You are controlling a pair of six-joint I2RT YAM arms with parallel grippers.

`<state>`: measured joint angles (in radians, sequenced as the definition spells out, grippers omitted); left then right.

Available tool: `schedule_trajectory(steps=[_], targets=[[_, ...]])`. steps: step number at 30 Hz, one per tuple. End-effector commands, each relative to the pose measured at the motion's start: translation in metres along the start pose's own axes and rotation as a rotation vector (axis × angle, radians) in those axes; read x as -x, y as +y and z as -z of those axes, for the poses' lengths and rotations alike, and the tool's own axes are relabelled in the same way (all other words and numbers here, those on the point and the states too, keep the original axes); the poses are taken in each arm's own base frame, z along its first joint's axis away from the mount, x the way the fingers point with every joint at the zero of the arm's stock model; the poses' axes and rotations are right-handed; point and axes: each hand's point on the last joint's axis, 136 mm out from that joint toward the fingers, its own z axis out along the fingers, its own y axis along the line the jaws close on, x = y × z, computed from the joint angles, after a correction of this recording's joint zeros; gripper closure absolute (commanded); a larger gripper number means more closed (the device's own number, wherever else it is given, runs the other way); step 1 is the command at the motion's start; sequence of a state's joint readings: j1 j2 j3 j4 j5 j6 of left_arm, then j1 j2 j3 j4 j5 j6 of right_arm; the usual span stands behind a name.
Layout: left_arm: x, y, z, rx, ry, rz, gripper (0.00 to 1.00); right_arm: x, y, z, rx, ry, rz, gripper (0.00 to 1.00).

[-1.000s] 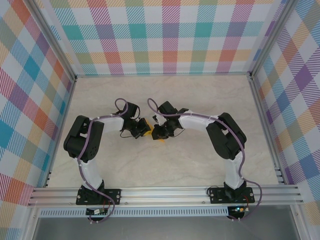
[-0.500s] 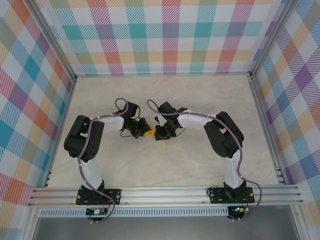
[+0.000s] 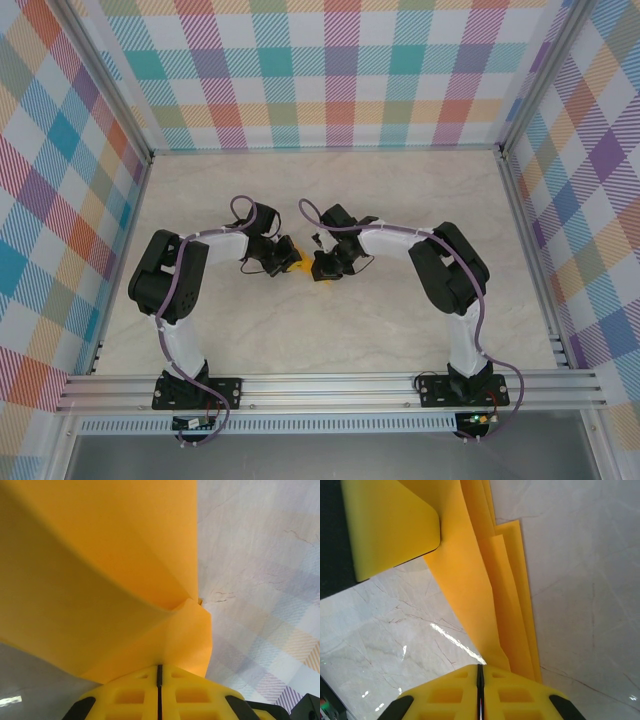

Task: Fold a paper plane with a square sheet of paper (pick it up from the middle)
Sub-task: Fold the wing for the fifth time at the center of the table.

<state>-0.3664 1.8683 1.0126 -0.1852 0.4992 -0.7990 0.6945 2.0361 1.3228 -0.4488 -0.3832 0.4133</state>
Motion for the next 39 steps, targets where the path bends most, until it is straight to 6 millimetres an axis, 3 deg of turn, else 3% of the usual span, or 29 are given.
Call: schedule_trajectory(steps=[1,16,25,39], targets=[[-0.01,0.065,-0.014,0.24,0.009,0.089,0.92,-0.016,-0.018,-0.007,-0.038,0.054,-0.049,0.92],[-0.01,0.069,-0.015,0.26,0.011,0.088,0.92,-0.014,-0.027,-0.001,-0.055,0.046,-0.068,0.93],[-0.011,0.07,-0.016,0.262,0.015,0.087,0.92,-0.02,-0.033,-0.007,0.0,0.092,-0.115,0.93],[-0.01,0.071,-0.016,0.27,0.016,0.085,0.92,-0.045,-0.049,-0.002,0.042,0.14,-0.177,0.93]])
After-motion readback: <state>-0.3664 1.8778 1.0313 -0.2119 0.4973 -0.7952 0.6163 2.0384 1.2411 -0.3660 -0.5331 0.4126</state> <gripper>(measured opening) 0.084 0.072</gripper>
